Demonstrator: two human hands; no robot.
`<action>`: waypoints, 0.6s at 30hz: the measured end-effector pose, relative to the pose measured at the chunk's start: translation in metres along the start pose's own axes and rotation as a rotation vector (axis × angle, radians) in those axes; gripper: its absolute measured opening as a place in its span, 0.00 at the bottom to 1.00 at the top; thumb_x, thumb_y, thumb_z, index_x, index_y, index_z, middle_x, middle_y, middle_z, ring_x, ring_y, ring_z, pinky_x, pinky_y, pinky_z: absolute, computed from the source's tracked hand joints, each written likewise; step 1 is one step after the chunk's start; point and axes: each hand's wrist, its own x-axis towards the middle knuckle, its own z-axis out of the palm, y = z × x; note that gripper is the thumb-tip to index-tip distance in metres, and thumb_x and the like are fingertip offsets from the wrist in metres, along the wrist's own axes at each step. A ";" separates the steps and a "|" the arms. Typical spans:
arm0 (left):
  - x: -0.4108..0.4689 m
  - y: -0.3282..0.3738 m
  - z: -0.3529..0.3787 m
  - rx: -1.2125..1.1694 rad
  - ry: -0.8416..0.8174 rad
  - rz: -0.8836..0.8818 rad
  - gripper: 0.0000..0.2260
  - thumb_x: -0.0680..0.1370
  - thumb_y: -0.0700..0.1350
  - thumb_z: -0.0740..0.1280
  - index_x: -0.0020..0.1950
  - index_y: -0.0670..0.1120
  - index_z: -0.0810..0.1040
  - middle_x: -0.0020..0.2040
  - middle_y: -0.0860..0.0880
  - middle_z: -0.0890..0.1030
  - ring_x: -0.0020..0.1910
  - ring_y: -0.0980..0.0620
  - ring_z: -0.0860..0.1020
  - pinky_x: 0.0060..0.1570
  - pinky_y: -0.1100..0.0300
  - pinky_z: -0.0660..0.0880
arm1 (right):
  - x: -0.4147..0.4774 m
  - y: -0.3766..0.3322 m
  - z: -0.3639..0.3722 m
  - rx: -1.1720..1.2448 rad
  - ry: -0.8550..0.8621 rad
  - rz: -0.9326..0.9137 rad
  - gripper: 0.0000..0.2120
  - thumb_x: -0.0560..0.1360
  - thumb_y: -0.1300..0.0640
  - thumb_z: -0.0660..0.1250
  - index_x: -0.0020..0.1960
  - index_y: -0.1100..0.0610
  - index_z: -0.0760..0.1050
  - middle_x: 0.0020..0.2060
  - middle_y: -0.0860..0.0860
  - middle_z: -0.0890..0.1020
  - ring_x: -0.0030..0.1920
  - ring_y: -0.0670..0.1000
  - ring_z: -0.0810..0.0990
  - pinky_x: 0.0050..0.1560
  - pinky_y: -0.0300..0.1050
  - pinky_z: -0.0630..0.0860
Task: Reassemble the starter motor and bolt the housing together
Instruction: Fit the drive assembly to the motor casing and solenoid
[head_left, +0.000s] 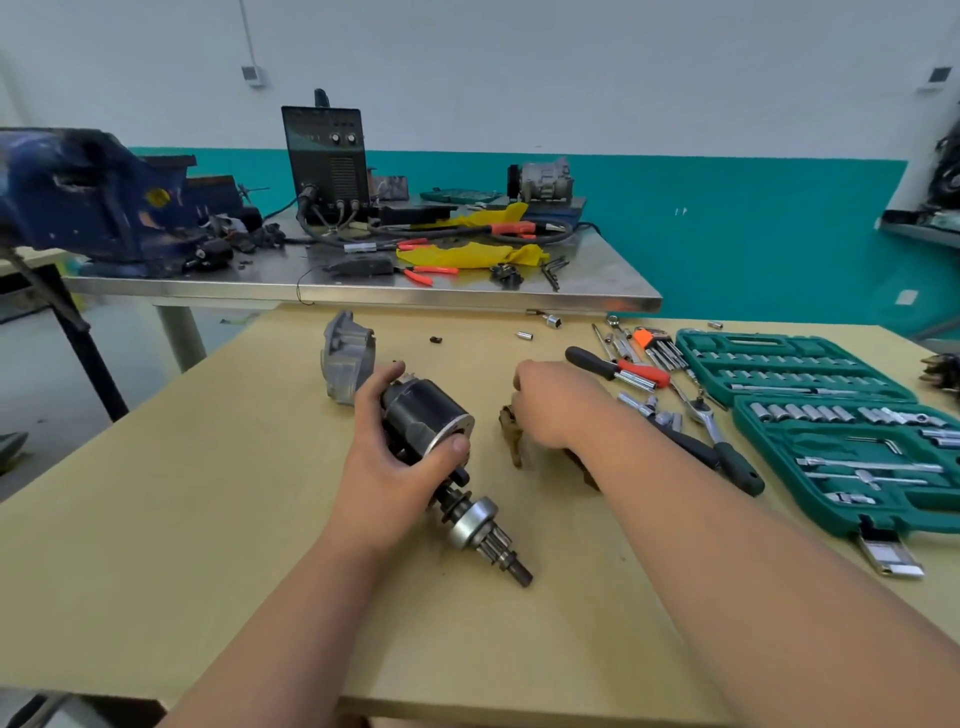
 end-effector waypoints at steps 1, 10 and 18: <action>0.000 -0.001 -0.001 -0.009 -0.005 -0.005 0.33 0.64 0.50 0.75 0.65 0.64 0.66 0.57 0.54 0.75 0.45 0.61 0.81 0.37 0.69 0.78 | 0.001 0.007 0.006 -0.038 0.026 -0.032 0.14 0.79 0.52 0.57 0.63 0.54 0.71 0.52 0.53 0.77 0.48 0.54 0.76 0.47 0.49 0.73; -0.001 0.001 0.002 -0.043 0.008 -0.004 0.30 0.67 0.45 0.73 0.66 0.60 0.66 0.54 0.53 0.75 0.41 0.62 0.82 0.33 0.67 0.78 | 0.001 0.049 0.019 -0.335 0.082 -0.090 0.23 0.77 0.45 0.61 0.67 0.56 0.67 0.63 0.54 0.74 0.63 0.56 0.71 0.63 0.55 0.67; -0.002 0.000 0.009 0.004 0.077 0.026 0.28 0.73 0.35 0.72 0.61 0.62 0.66 0.50 0.55 0.75 0.36 0.64 0.81 0.30 0.72 0.75 | 0.011 -0.006 0.029 -0.026 0.008 -0.007 0.24 0.79 0.40 0.49 0.68 0.50 0.68 0.61 0.56 0.74 0.60 0.59 0.72 0.61 0.59 0.64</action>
